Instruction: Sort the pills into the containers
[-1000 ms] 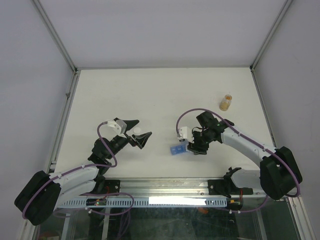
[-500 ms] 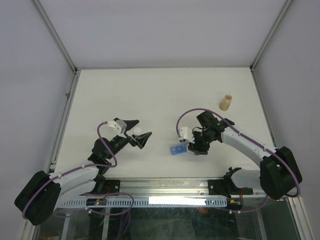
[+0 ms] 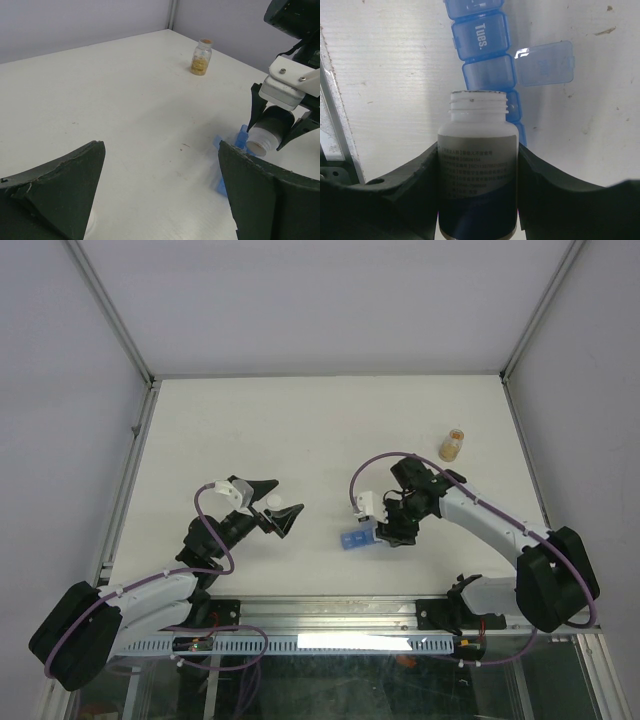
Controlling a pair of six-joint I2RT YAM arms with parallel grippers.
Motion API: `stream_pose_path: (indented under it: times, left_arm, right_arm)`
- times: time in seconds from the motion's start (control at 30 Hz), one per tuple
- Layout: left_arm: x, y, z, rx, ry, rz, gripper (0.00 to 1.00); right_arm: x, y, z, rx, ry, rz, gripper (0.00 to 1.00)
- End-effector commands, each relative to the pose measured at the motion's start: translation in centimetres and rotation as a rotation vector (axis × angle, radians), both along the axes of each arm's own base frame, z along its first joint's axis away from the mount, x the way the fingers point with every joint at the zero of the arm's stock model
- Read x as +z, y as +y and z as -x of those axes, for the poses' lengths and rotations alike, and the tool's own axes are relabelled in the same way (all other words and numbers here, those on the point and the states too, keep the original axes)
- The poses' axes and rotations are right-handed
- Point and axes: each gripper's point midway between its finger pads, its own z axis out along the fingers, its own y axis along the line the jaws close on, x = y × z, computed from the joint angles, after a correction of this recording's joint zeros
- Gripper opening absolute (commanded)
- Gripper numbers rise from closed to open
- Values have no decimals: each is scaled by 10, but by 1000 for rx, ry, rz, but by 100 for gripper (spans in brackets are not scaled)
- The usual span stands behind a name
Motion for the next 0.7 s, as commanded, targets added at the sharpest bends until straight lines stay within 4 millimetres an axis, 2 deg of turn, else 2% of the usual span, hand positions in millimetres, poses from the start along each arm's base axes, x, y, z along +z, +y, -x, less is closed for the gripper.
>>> stream_pose_path:
  times: [0.0,0.07,0.13,0.23,0.3,0.4,0.47,0.57,0.63,0.67]
  left_arm:
    - [23,-4,0,-17,-82,19,99]
    - [23,-4,1,-17,-83,20,99]
    - [24,-4,0,-16,-83,21,99]
    - [23,-4,1,-18,-82,19,99]
    - [23,-4,0,-16,-82,20,99]
    - [23,-4,1,-18,-83,20,99]
    - [24,-4,1,-15,-82,23,99]
    - [24,-4,1,-18,-85,21,99]
    - [23,-3,1,-16,-83,21,99]
    - [23,-4,1,-18,-84,21,99]
  right_arm:
    - [13,6,-17,0,-75,-18,5]
    - [19,11,-12,11,-42,-47,5]
    - [12,6,-20,-1,-98,-22,5]
    - [20,12,-12,13,-38,-42,5]
    - [13,8,-21,-5,-102,-21,5]
    - [22,14,-12,10,-45,-45,5]
    - [13,8,-22,-6,-105,-10,5]
    - [19,14,-12,7,-45,-32,5]
    - [13,9,-19,-6,-99,-5,5]
    - [16,9,-15,-2,-75,3,5]
